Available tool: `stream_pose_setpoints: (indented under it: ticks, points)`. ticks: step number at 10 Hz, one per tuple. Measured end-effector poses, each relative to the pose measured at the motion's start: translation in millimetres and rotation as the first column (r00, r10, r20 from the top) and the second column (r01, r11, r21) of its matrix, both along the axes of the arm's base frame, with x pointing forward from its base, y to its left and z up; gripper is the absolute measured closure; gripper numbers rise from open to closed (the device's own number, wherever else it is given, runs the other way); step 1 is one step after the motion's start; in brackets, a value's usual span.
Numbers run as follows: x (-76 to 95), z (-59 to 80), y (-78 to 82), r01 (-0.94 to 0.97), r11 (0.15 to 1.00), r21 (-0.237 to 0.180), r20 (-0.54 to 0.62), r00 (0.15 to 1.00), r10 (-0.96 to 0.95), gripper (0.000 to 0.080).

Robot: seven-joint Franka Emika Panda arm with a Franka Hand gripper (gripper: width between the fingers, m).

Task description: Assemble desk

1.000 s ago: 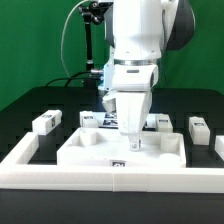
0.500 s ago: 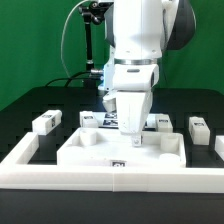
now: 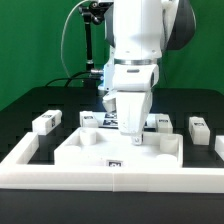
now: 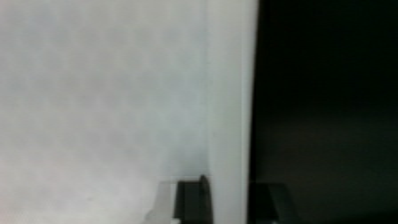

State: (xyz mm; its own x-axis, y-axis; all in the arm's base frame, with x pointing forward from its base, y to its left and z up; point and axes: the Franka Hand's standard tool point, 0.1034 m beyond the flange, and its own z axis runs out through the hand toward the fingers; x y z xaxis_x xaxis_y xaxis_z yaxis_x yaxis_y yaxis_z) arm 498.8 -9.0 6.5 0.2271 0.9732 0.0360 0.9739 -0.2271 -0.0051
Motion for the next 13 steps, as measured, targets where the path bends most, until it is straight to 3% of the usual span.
stream_pose_setpoints:
  ticks: [4, 6, 11, 13]
  points:
    - [0.1, 0.0, 0.0, -0.003, 1.000, 0.000, -0.001, 1.000, 0.003, 0.0745]
    - [17.6, 0.0, 3.4, -0.200, 0.980, -0.015, -0.013, 0.980, 0.200, 0.0744]
    - [17.1, 0.3, 9.9, -0.228, 0.974, -0.022, -0.031, 0.973, 0.227, 0.0744]
    - [19.1, 0.7, 29.1, -0.236, 0.972, -0.018, -0.061, 0.970, 0.235, 0.0744]
